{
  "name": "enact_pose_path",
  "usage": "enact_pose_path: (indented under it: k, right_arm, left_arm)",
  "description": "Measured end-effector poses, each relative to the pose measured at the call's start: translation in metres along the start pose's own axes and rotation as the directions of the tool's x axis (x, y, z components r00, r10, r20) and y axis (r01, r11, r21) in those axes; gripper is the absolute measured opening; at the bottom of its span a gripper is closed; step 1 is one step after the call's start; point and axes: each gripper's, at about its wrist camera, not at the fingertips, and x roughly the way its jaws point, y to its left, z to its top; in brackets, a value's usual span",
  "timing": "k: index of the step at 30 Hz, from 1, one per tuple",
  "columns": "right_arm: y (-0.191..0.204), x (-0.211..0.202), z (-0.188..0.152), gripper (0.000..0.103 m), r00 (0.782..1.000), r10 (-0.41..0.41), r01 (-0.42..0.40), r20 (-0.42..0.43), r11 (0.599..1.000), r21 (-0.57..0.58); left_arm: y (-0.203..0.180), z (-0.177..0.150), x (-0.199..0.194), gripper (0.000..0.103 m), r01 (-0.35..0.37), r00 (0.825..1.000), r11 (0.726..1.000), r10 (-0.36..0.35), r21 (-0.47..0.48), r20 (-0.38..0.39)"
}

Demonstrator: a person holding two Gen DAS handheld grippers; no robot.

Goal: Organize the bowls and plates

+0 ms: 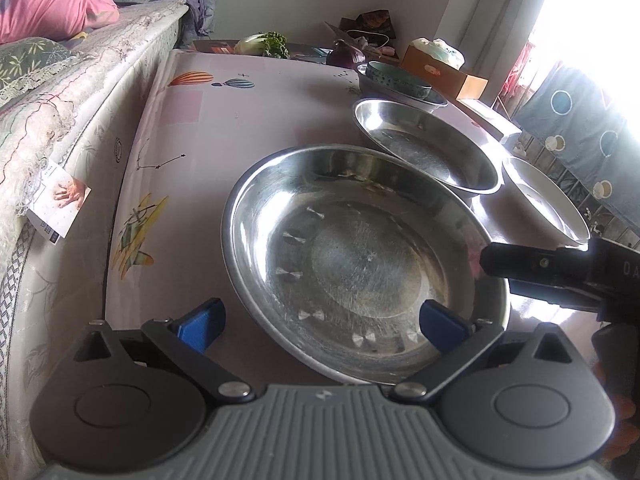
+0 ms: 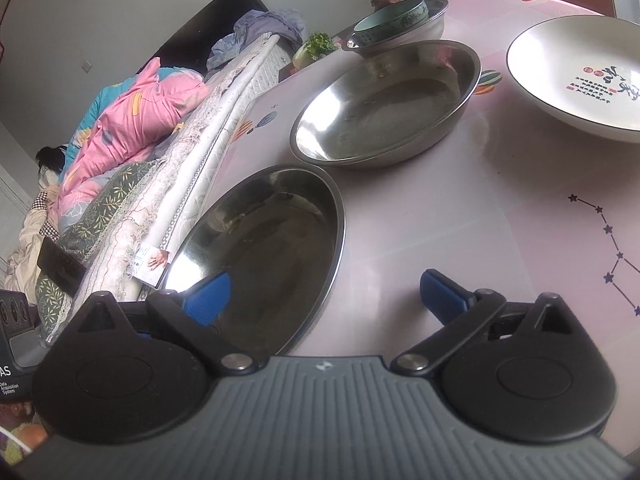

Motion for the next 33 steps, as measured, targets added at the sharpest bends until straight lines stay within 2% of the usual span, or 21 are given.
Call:
enact_pose_path:
  k: [4,8,15,22,28,31,33]
  right_arm:
    - [0.004,0.000,-0.005,0.102,1.000,-0.009,0.010,0.015,0.999,-0.035]
    - [-0.002,-0.003,-0.005,0.102,1.000,0.013,-0.013,0.026,1.000,-0.011]
    - [-0.011,-0.004,-0.001,0.102,0.999,0.049,-0.050,0.017,0.998,0.037]
    - [-0.016,-0.005,-0.001,0.102,0.998,0.061,-0.063,0.028,0.995,0.075]
    - [-0.020,-0.004,0.004,0.102,0.998,0.070,-0.071,0.010,0.991,0.111]
    - [-0.015,-0.004,0.006,0.100,1.000,0.025,-0.025,0.009,0.997,0.075]
    - [-0.011,-0.004,0.008,0.096,1.000,-0.003,0.002,0.015,0.999,0.034]
  left_arm:
    - [0.001,-0.002,-0.001,0.103,0.005,1.000,1.000,-0.005,-0.003,0.016]
    - [0.005,-0.004,-0.002,0.103,0.023,0.999,0.999,-0.022,-0.029,0.040]
    - [0.007,-0.003,-0.003,0.103,0.055,0.998,0.998,-0.054,-0.028,0.026]
    - [0.009,-0.008,-0.005,0.103,0.148,0.988,0.987,-0.145,-0.061,0.051]
    - [0.011,-0.005,-0.005,0.103,0.158,0.987,0.984,-0.155,-0.078,0.046]
    - [0.009,-0.004,-0.008,0.103,0.122,0.991,0.991,-0.119,-0.060,0.059]
    - [0.008,-0.003,-0.008,0.103,0.097,0.994,0.994,-0.094,-0.056,0.064]
